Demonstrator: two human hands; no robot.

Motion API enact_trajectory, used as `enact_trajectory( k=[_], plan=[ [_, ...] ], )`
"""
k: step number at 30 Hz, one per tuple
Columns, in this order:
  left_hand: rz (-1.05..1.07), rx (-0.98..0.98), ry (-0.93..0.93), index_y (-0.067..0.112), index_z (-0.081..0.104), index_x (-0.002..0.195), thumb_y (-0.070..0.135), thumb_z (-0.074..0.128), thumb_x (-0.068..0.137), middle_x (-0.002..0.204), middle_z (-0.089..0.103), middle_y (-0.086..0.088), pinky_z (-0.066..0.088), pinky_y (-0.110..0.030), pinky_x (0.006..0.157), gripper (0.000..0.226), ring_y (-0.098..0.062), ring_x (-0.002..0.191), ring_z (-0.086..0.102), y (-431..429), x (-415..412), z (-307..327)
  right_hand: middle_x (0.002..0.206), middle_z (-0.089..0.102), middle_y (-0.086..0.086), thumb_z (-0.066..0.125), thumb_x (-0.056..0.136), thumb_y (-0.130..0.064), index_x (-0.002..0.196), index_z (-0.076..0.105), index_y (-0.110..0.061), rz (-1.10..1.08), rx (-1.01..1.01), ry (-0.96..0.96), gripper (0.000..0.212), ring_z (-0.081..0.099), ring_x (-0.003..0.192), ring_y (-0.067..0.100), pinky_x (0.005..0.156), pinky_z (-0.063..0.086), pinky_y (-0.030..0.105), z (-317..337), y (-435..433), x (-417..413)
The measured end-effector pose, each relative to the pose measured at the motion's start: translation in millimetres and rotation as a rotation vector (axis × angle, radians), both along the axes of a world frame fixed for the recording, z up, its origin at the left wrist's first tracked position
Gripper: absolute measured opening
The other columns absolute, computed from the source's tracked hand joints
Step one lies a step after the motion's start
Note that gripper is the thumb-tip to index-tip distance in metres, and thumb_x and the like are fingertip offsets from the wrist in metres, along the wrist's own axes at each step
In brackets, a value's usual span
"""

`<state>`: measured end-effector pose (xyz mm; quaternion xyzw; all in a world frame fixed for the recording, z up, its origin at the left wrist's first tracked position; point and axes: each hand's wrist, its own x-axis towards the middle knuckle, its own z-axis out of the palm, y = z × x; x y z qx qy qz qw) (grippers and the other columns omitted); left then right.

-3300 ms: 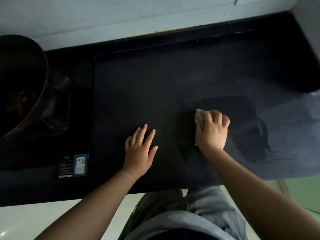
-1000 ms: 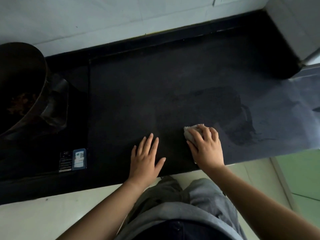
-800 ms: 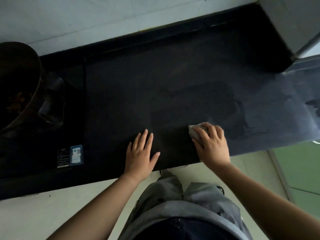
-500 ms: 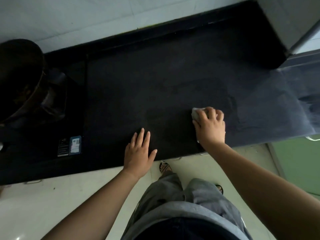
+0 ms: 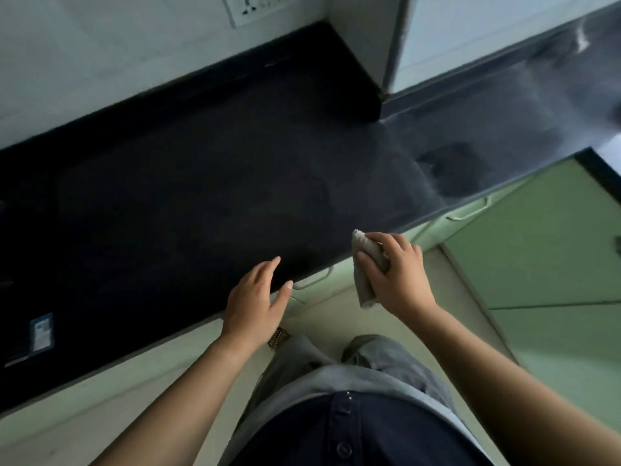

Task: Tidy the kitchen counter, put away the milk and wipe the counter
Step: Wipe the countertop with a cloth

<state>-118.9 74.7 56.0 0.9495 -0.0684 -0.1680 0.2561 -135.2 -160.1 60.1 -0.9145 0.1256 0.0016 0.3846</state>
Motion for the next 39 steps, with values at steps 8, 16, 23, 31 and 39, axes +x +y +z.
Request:
enact_trajectory(
  k=[8,16,23,31,39],
  plan=[
    [-0.058,-0.293,0.112,0.028,0.047,0.129,0.033,0.049,0.092,0.127,0.051,0.012,0.035,-0.024,0.098,0.037,-0.005,0.12,0.045,-127.2,-23.5,18.2,0.104,0.057,-0.007,0.064,0.083,-0.033,0.104,0.06,-0.027,-0.309,0.091,-0.021,0.022,0.051,0.101,0.02,0.087,0.04,0.031,17.8,-106.1,-93.7],
    [-0.259,-0.243,0.107,0.027,0.048,0.129,0.034,0.049,0.092,0.124,0.05,0.016,0.032,-0.017,0.091,0.038,0.002,0.115,0.043,-197.4,18.3,22.4,0.102,0.058,-0.006,0.064,0.082,-0.029,0.101,0.06,-0.03,-0.53,0.095,-0.046,0.02,0.053,0.099,0.02,0.089,0.041,0.034,28.4,-181.8,-102.0],
    [-0.233,-0.244,0.118,0.026,0.047,0.131,0.036,0.048,0.092,0.126,0.049,0.014,0.032,-0.013,0.088,0.04,-0.002,0.117,0.044,-233.9,101.4,16.5,0.104,0.057,-0.008,0.062,0.083,-0.034,0.102,0.059,-0.03,-0.424,0.079,-0.039,0.02,0.051,0.101,0.018,0.088,0.04,0.031,26.3,-221.4,7.0],
    [-0.342,-0.042,-0.009,0.022,0.046,0.132,0.047,0.042,0.09,0.136,0.046,0.005,0.036,-0.031,0.104,0.05,-0.012,0.126,0.041,-277.7,177.6,5.5,0.112,0.055,-0.004,0.064,0.083,-0.034,0.111,0.06,-0.025,-0.14,-0.002,-0.047,0.029,0.045,0.103,0.021,0.089,0.031,0.025,31.2,-261.9,142.2],
    [-0.099,0.281,0.005,0.022,0.035,0.14,0.05,0.042,0.091,0.149,0.029,-0.002,0.04,-0.038,0.102,0.056,-0.02,0.136,0.027,-311.8,181.5,-9.2,0.119,0.051,-0.001,0.059,0.086,-0.04,0.119,0.055,-0.025,0.268,-0.093,0.018,0.037,0.039,0.109,0.023,0.084,0.037,0.029,17.6,-266.5,223.4]
  ],
)
